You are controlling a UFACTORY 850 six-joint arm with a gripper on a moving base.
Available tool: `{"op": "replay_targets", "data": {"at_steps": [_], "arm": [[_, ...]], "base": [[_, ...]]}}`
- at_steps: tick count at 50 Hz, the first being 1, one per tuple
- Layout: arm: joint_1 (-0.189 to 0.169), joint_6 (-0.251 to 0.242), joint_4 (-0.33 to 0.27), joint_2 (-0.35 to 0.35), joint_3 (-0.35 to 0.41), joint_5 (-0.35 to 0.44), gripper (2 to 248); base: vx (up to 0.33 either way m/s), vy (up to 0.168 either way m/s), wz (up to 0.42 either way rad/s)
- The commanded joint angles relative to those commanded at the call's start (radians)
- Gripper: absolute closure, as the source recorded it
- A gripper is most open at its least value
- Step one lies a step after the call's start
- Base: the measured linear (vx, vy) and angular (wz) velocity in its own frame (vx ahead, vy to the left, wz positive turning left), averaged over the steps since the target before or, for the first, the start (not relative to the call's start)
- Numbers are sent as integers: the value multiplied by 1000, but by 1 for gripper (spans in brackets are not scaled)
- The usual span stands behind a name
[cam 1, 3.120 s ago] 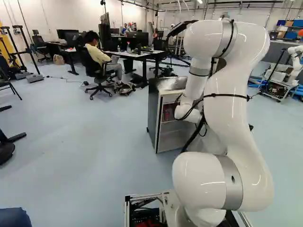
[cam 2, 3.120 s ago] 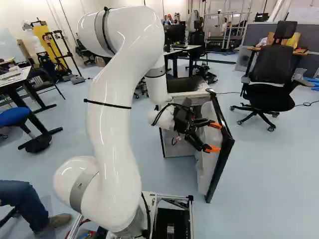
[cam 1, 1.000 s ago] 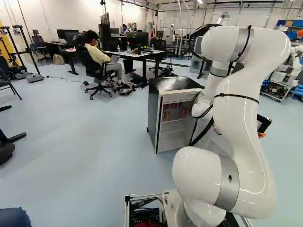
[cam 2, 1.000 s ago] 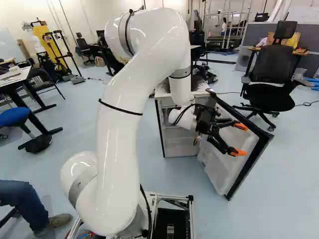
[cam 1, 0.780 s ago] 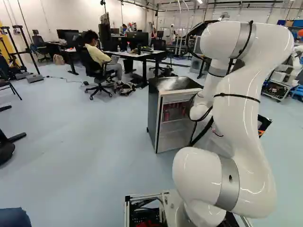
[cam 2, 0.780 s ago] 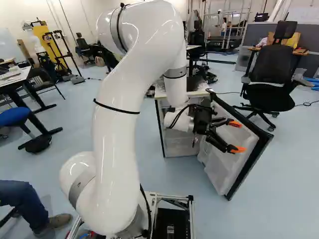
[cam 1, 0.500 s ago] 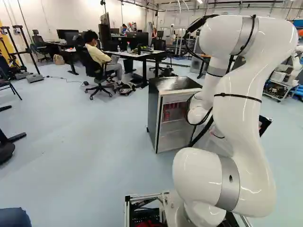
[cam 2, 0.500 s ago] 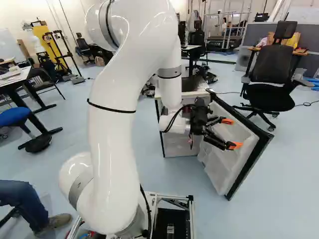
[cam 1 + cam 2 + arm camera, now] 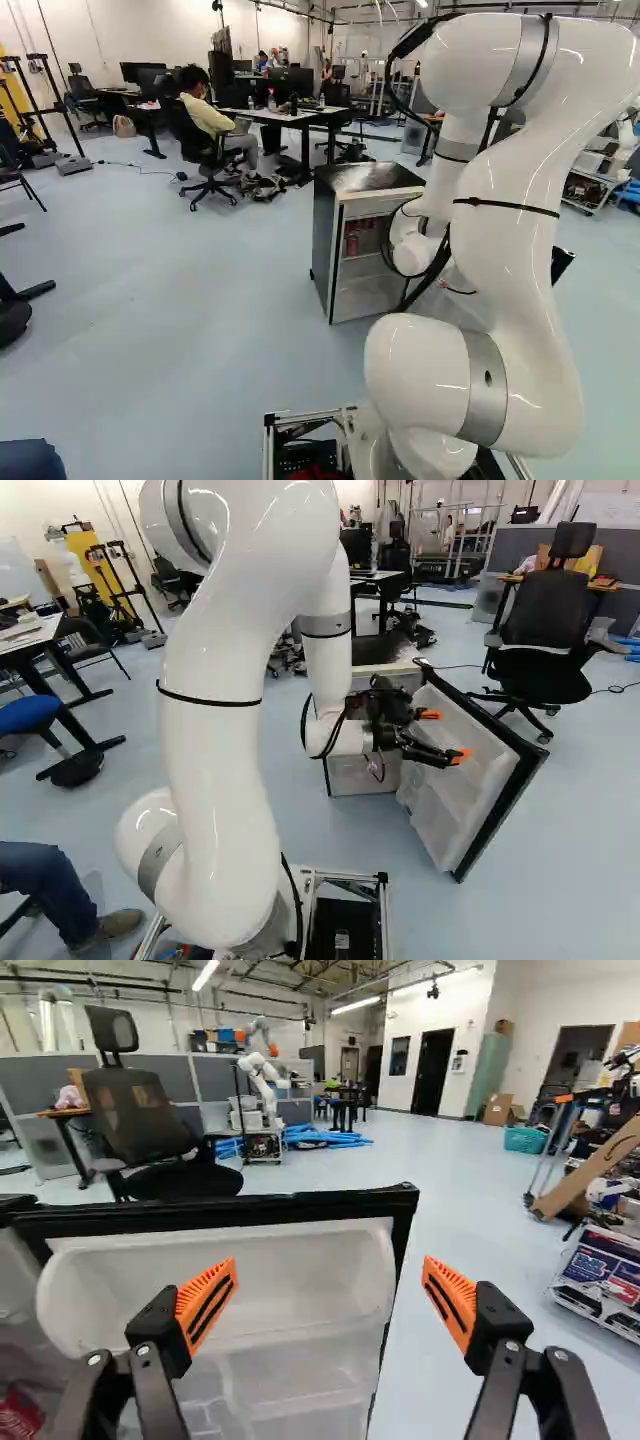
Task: Grab a drink from the fridge
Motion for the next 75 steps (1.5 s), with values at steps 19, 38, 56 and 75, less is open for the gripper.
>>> {"op": "replay_targets", "data": {"at_steps": [19, 38, 56, 75], "arm": [[0, 0, -200, 0, 0, 0, 3], [-19, 0, -399, 2, 4, 0, 3], [-55, 0, -588, 19, 27, 0, 3], [-93, 0, -788, 6, 8, 0, 3]], "base": [[0, 0, 0], [0, 0, 0], [0, 0, 0], [0, 0, 0]]}}
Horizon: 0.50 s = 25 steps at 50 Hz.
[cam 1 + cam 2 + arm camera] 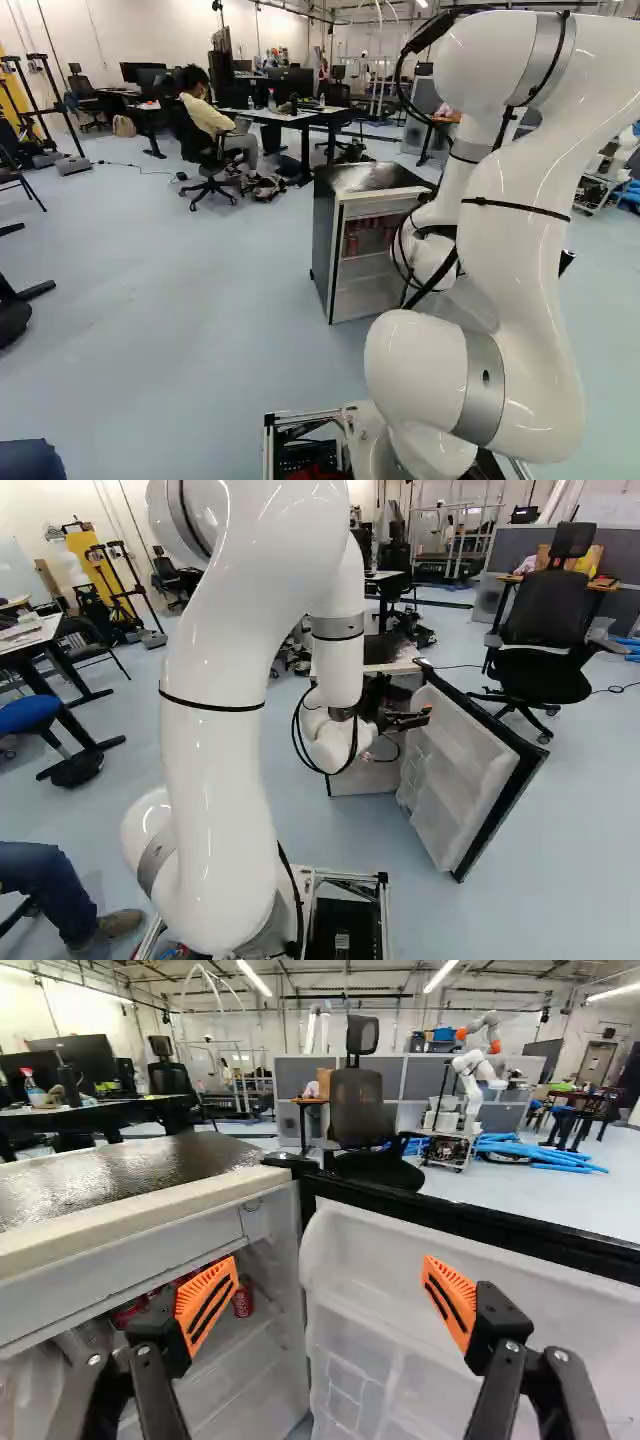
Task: Grab a drink from the fridge
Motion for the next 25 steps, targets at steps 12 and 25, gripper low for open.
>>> {"op": "replay_targets", "data": {"at_steps": [12, 25], "arm": [[-25, 0, -126, -8, -12, -1, 3], [-39, 0, -263, -19, -18, -21, 3]], "base": [[0, 0, 0], [0, 0, 0]]}}
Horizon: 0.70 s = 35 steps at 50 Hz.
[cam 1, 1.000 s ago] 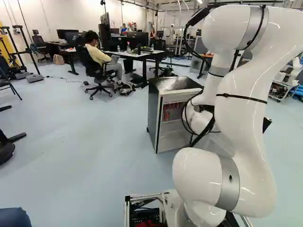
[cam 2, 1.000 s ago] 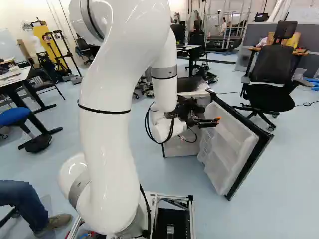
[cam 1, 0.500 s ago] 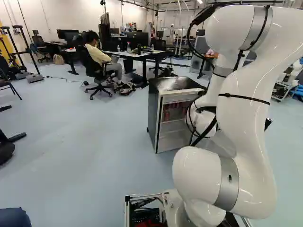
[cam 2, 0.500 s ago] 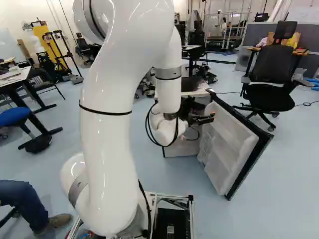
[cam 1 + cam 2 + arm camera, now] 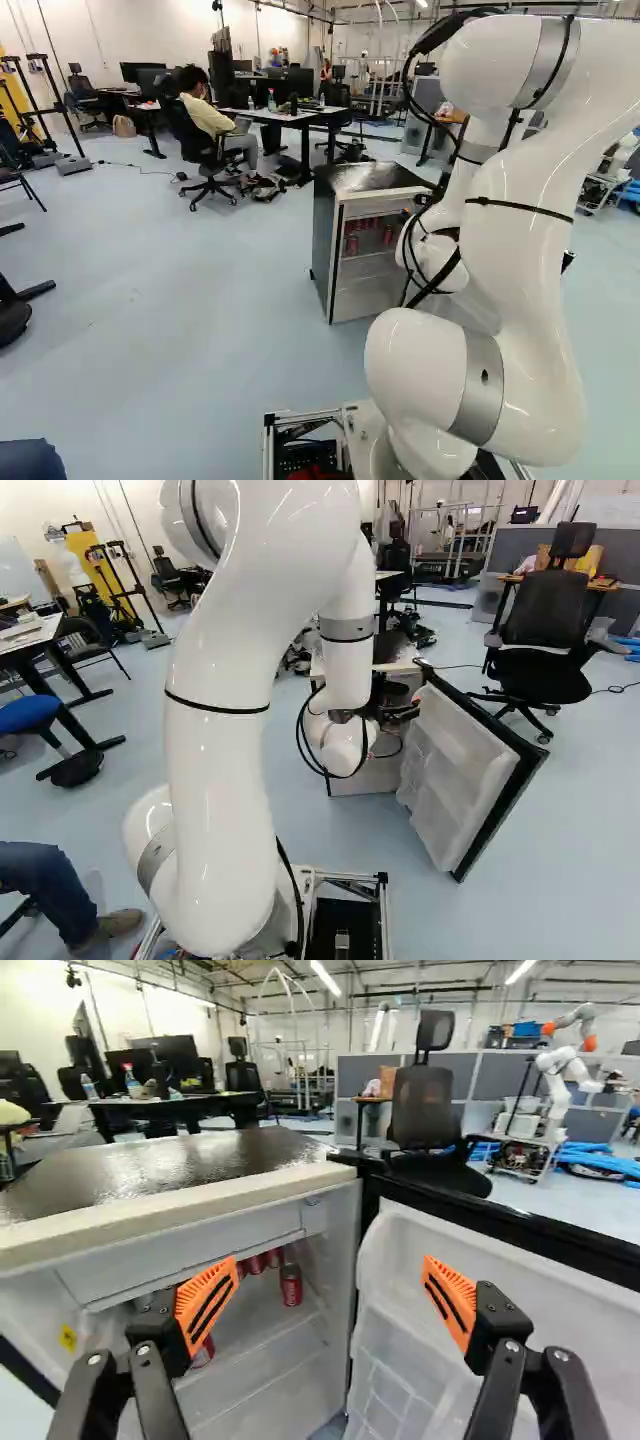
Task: Grab a drink from the fridge
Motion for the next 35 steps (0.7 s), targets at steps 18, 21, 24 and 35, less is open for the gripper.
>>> {"op": "replay_targets", "data": {"at_steps": [18, 21, 24, 35], "arm": [[-2, 0, -189, -52, -17, -60, 3], [-3, 0, -221, -62, -20, -74, 3], [-3, 0, -251, -71, -23, -89, 3], [-3, 0, -310, -107, -37, -151, 3]], "base": [[0, 0, 0], [0, 0, 0], [0, 0, 0], [0, 0, 0]]}}
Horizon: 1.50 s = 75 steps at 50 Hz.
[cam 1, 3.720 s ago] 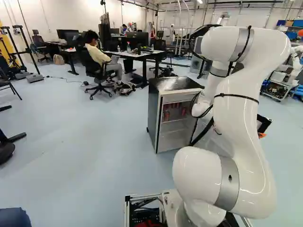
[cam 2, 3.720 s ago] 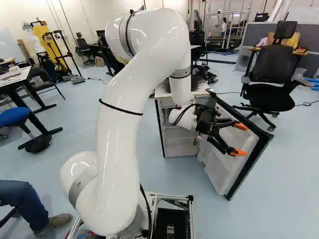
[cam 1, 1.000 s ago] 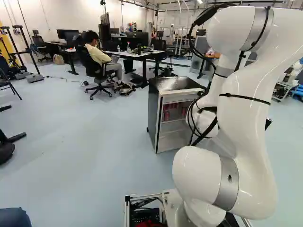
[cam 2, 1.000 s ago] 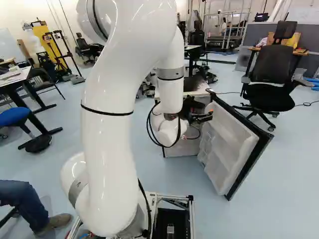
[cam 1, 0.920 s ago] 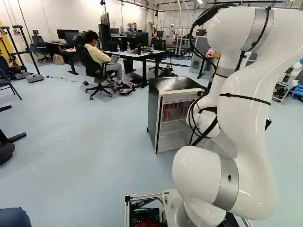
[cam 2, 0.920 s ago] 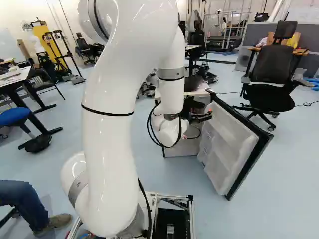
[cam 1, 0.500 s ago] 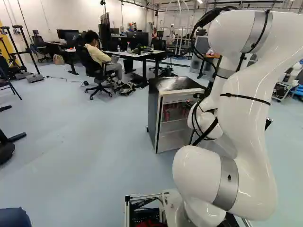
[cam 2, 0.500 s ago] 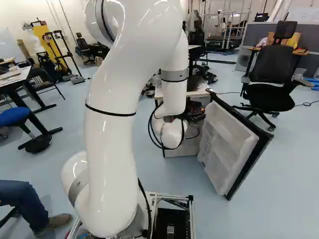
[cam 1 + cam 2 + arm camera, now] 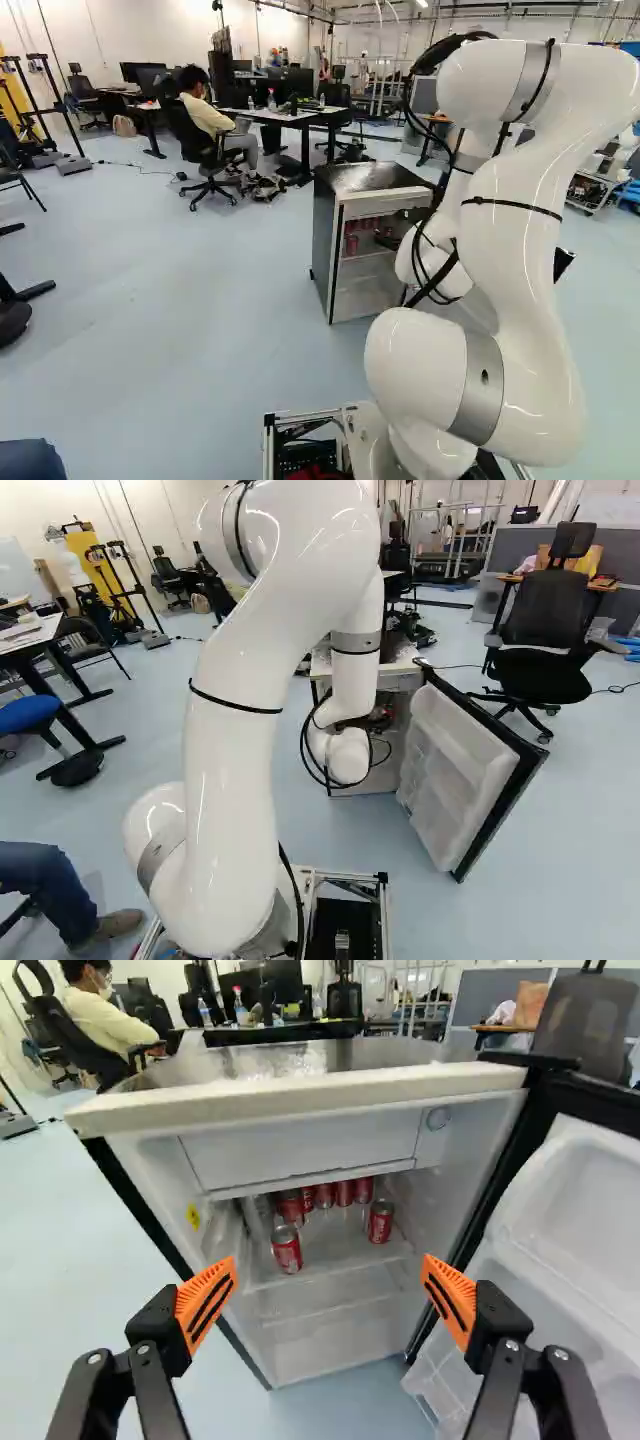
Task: Grab a drink from the fridge
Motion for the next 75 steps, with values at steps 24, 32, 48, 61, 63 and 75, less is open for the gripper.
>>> {"op": "replay_targets", "data": {"at_steps": [24, 32, 48, 61, 63, 75], "arm": [[5, 0, -22, -91, -50, -64, 3], [10, 0, -22, -128, -79, -64, 3], [22, 0, -22, -201, -140, -64, 3], [31, 0, -22, -261, -192, -64, 3], [32, 0, -22, -270, -200, -64, 3], [41, 0, -22, -324, -249, -61, 3]], "base": [[0, 0, 0], [0, 0, 0], [0, 0, 0], [0, 0, 0], [0, 0, 0], [0, 0, 0]]}}
